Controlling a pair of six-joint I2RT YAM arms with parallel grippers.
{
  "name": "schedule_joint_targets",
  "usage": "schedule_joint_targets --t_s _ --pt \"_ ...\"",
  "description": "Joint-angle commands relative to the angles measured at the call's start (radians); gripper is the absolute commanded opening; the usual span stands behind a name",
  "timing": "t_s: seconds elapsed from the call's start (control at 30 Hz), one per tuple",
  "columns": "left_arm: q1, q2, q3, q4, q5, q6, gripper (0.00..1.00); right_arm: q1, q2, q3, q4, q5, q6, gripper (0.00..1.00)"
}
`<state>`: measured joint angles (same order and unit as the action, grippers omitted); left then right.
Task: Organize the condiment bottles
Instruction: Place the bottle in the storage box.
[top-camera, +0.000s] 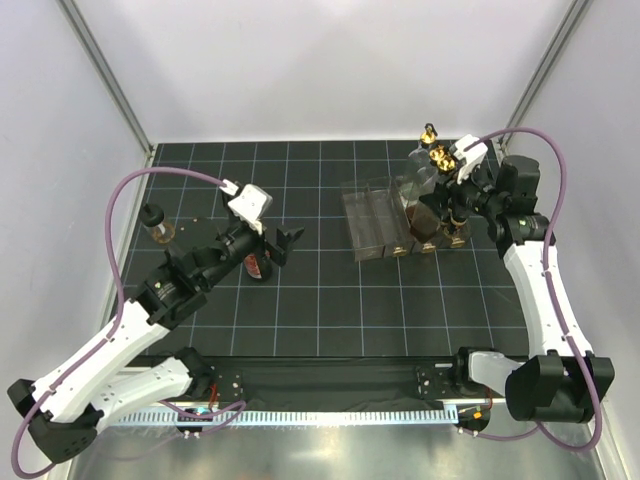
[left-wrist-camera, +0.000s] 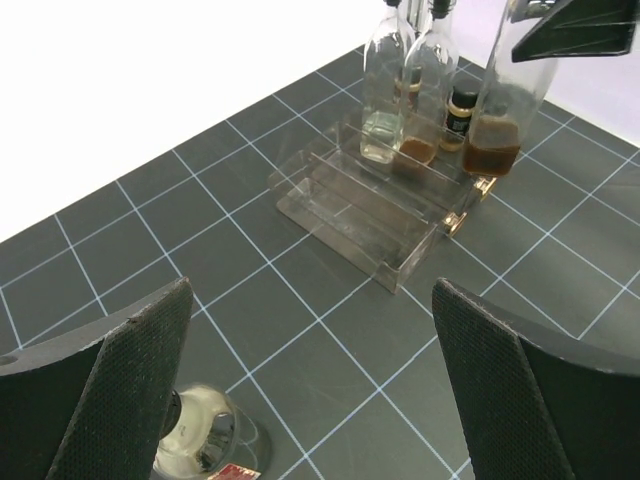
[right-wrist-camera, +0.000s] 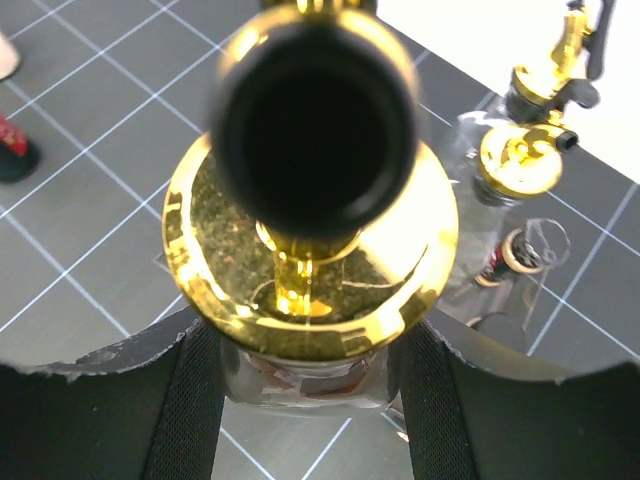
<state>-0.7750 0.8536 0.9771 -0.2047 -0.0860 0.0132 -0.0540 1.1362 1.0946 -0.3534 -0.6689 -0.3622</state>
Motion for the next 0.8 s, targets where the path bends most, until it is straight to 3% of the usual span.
schedule_joint_targets --t_s 0.0,0.77 --pt "-0.001 -0.027 -0.008 0.065 0.009 0.021 1.00 -0.013 0.000 0.034 0.157 0.049 0.037 0.04" --pt "-0.003 -0.034 -0.021 0.070 0.006 0.019 1.00 -0.044 0.145 0.010 0.330 0.089 0.084 0.04"
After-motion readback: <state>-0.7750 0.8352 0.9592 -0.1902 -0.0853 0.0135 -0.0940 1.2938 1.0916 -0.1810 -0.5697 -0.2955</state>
